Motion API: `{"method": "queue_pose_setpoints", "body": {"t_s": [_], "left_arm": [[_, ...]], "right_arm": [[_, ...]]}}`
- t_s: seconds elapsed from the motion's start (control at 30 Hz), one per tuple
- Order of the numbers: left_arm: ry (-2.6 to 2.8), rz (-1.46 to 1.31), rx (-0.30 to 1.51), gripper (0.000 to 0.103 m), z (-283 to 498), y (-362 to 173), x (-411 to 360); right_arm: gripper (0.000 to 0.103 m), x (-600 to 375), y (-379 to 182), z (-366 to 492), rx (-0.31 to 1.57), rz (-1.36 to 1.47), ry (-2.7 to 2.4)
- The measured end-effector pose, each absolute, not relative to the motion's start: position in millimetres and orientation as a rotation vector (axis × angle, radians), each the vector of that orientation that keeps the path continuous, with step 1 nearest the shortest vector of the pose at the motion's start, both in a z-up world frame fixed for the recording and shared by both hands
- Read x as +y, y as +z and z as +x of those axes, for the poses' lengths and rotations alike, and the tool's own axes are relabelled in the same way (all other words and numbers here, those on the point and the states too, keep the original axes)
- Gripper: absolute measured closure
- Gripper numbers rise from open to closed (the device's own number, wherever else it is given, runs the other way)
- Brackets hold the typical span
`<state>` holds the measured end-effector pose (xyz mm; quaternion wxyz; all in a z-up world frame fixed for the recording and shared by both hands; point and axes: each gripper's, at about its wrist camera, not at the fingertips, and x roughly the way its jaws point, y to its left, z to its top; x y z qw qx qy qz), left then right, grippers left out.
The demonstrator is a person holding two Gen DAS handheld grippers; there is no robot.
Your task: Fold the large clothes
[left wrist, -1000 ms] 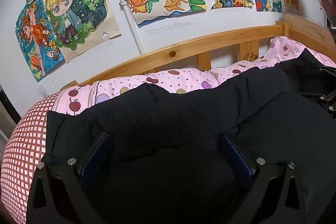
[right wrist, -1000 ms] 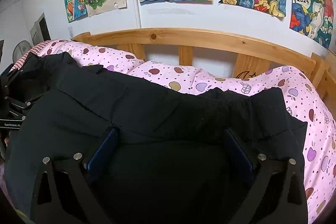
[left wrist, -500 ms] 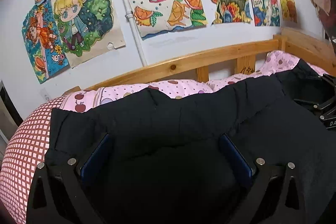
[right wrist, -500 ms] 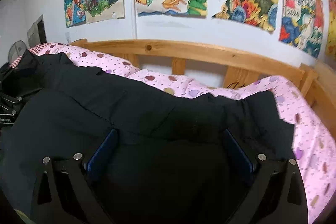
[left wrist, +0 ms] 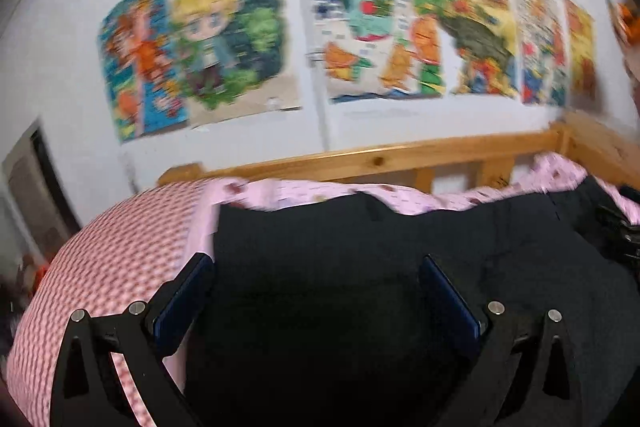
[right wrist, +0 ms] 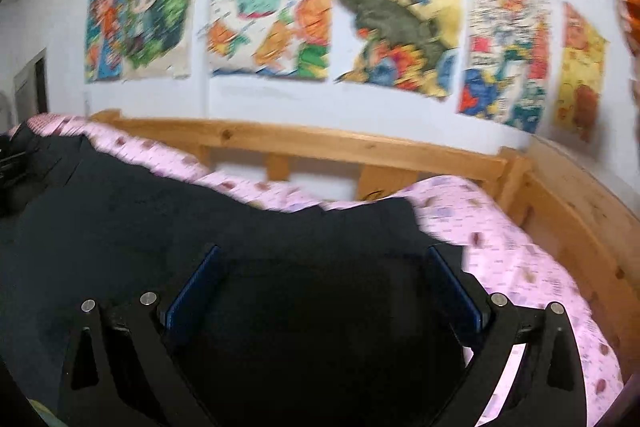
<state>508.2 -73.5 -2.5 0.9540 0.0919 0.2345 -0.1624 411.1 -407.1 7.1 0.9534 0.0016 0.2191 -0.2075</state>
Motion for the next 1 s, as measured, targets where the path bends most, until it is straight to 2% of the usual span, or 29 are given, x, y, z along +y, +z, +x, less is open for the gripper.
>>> {"method": "queue_pose_setpoints", "body": {"t_s": [0.23,0.57,1.0], "left_arm": [[-0.382,0.095,0.552,0.000,501,-2,-27],[-0.473,0.103,0.704,0.000,507,-24,-5],[-0.592,0.028,0.872,0.000,526,-50,-5]], "right_arm": [[0.005,-447,15,387,0.472,0.090,-0.397],[0.005,-464,-2,377,0.583,0.076,-0.311],[0.005,-499,-39,393,0.724,0.281,-0.259]]}}
